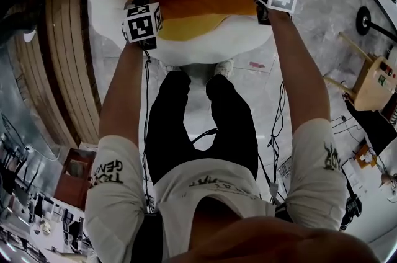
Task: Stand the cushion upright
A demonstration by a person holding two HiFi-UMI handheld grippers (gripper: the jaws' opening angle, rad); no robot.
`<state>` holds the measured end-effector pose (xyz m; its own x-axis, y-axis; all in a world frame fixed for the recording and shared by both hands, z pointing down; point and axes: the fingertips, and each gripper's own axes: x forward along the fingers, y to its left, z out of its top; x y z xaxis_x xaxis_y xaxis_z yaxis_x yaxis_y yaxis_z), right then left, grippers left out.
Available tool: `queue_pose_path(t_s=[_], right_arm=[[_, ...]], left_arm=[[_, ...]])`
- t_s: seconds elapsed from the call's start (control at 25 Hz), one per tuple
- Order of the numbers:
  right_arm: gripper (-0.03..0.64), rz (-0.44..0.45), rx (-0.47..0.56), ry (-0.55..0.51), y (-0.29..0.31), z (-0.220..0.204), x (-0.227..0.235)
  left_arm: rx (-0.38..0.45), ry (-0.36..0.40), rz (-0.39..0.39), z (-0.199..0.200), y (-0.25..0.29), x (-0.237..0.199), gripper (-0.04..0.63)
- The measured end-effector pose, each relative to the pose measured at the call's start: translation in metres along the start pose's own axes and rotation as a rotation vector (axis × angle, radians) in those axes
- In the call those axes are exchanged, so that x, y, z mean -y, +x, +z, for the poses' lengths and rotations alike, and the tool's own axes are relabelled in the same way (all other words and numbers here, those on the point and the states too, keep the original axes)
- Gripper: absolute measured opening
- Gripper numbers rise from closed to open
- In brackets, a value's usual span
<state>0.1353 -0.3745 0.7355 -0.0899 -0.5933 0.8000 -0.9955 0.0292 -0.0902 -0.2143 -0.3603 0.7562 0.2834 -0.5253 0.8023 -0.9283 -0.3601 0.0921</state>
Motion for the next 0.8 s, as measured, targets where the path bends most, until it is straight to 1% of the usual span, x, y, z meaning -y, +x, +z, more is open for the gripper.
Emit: queue_pose_path(t_s=[0.08, 0.16, 0.4, 0.48, 0.6, 0.68, 0.76, 0.8], right_arm=[[0.037, -0.003, -0.011, 0.006, 0.008, -0.012, 0.001], [0.037, -0.006, -0.017, 0.015, 0.015, -0.022, 0.003], [0.038, 0.002, -0.007, 0.042, 0.023, -0.031, 0.002], [0.045, 0.009, -0.017, 0.06, 0.023, -0.032, 0.001], [0.088, 0.017, -0.01, 0.083, 0.015, -0.033, 0.006], [0.098, 0.007, 0.017, 0.101, 0.001, -0.03, 0.011], [0.086, 0.0, 0.068, 0.092, -0.021, -0.024, 0.008], [0.048, 0.002, 0.099, 0.068, -0.032, -0.02, 0.003]], left_arm=[[-0.016, 0.017, 0.008, -0.01, 0.008, -0.001, 0.031], [-0.033, 0.019, 0.015, -0.019, 0.016, -0.002, 0.037], [-0.027, -0.027, 0.058, -0.029, 0.025, -0.012, 0.065], [-0.043, -0.054, 0.075, -0.032, 0.025, -0.016, 0.097], [-0.058, -0.089, 0.077, -0.032, 0.017, -0.018, 0.146], [-0.057, -0.069, 0.086, -0.028, 0.006, -0.017, 0.164], [-0.027, -0.028, 0.119, -0.02, -0.012, -0.015, 0.162], [-0.001, -0.008, 0.139, -0.013, -0.022, -0.014, 0.109]])
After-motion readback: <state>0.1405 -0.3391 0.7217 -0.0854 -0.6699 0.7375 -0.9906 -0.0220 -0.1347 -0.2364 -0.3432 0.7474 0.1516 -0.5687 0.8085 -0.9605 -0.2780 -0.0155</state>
